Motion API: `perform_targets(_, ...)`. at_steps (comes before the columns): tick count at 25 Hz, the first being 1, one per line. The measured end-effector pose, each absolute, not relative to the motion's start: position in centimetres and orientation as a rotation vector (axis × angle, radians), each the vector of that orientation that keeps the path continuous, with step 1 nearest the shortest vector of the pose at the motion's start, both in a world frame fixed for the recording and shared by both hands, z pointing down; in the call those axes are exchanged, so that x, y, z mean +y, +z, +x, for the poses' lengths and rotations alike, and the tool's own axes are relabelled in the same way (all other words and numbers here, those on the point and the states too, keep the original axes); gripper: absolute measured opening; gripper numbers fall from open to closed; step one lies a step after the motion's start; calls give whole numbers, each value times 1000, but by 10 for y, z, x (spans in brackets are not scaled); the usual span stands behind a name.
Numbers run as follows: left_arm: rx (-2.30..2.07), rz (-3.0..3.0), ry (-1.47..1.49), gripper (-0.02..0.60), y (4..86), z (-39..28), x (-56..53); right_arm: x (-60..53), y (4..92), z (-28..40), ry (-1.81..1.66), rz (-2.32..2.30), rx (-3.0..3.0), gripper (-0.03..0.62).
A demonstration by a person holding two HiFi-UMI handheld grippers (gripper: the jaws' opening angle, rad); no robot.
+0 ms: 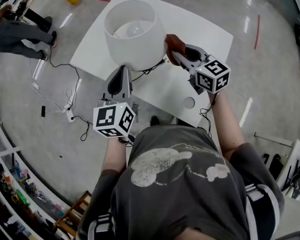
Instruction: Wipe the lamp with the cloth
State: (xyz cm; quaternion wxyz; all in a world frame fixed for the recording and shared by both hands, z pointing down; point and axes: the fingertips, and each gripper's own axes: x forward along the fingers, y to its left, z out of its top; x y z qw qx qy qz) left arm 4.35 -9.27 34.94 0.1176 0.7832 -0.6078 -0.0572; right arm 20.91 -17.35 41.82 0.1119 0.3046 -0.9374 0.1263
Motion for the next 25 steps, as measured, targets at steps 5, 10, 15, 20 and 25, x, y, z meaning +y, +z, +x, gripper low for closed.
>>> perform_targets(5, -1705, 2363, -161, 8, 346, 36, -97, -169, 370, 210, 286, 1009, -2797, 96)
perform_targets(10, -1646, 2409, -166, 8, 351, 37, -91, -150, 309, 196, 140, 1042, -2918, 97)
perform_targets(15, -1640, 2427, -171, 8, 345, 40, -90, -133, 268, 168, -2, 952, -2989, 95)
perform_targets(20, -1682, 2417, -175, 8, 343, 49, -78, -121, 297, 165, -19, 868, -2957, 96)
perform_targets(25, -1704, 2372, -151, 8, 344, 50, -60, -112, 338, 163, 96, 832, -2857, 96)
